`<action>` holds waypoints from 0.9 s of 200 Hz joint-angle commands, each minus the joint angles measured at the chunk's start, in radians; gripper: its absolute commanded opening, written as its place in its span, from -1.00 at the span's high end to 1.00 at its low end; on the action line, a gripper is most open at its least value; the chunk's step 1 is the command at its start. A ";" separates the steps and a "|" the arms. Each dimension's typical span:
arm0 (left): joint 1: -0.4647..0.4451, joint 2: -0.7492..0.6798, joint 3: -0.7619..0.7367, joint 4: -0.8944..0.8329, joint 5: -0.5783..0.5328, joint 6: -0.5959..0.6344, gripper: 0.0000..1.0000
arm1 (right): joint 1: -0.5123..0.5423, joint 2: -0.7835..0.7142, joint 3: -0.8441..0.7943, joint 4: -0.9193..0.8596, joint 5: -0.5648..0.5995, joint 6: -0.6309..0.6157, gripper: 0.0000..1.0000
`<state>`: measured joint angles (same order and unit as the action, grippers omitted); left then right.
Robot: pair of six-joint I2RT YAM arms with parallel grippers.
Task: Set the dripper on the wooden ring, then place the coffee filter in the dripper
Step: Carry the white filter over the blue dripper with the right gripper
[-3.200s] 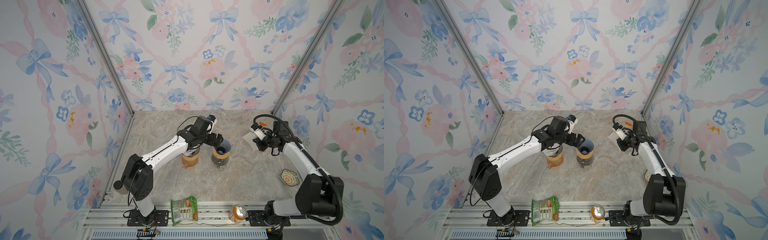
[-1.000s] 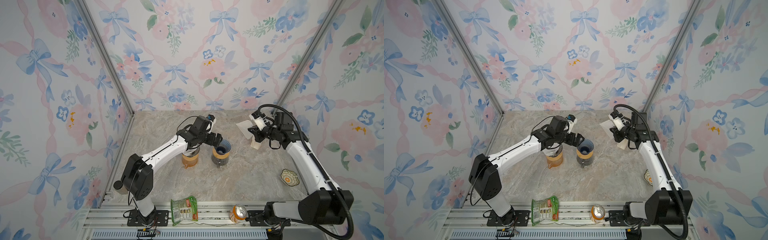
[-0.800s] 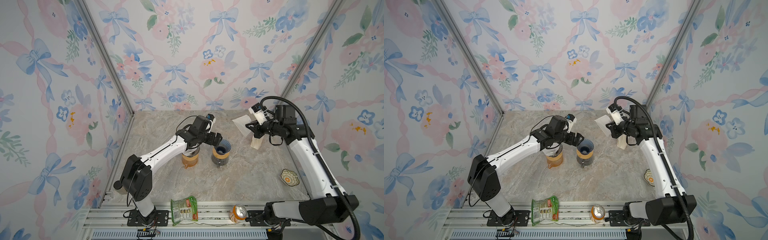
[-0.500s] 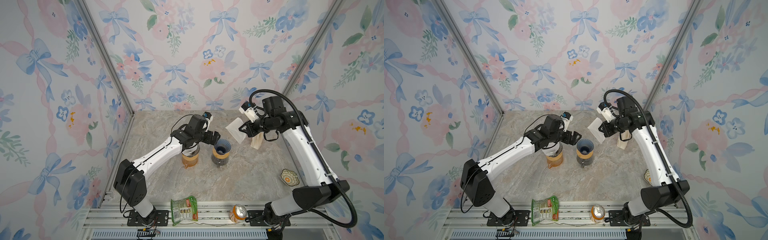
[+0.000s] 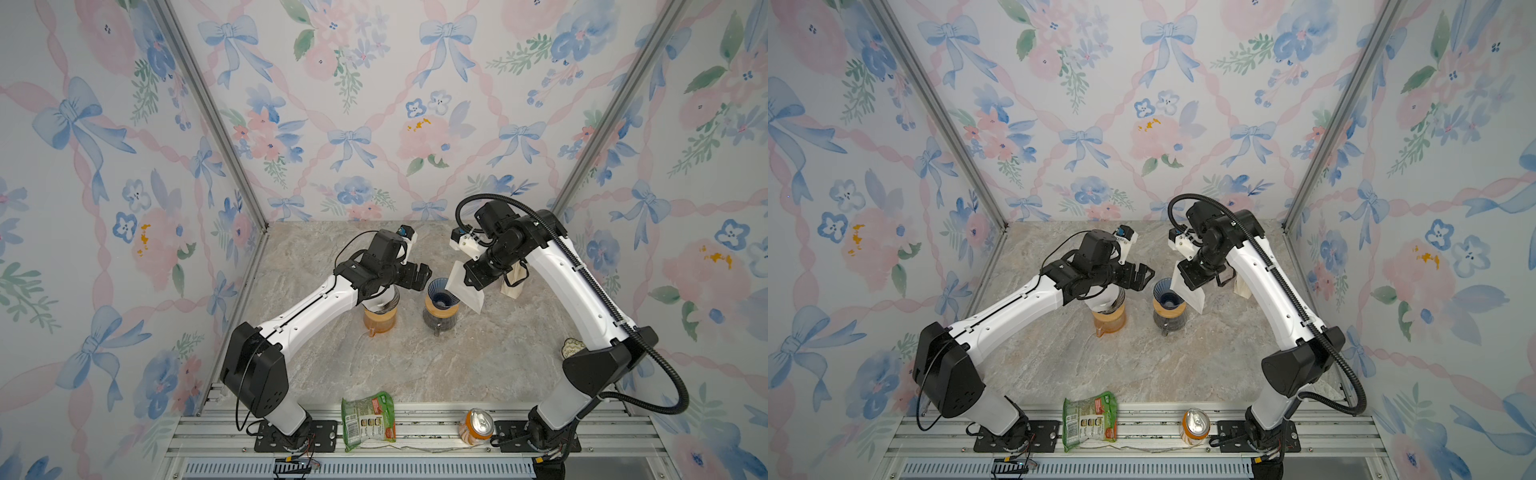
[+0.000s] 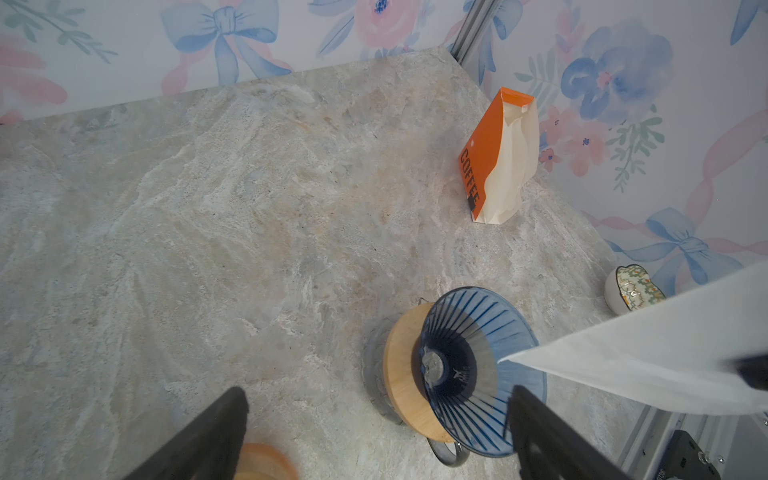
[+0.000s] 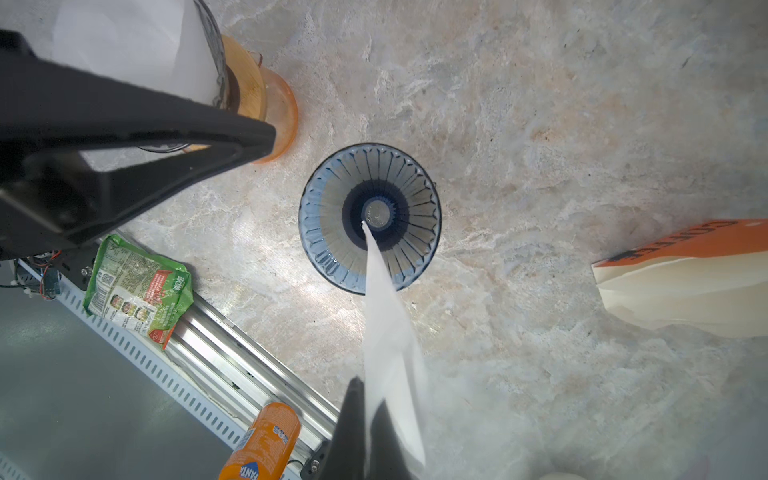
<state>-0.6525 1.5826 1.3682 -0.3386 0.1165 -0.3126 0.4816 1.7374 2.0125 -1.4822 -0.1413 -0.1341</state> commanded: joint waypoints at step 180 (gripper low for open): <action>0.033 -0.105 -0.096 0.003 -0.038 0.038 -0.96 | 0.002 0.251 0.142 0.060 -0.030 0.138 0.64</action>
<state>-0.6266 1.5143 1.2968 -0.3386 0.0975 -0.2905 0.5106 2.0014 2.1830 -1.4761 -0.1444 -0.0330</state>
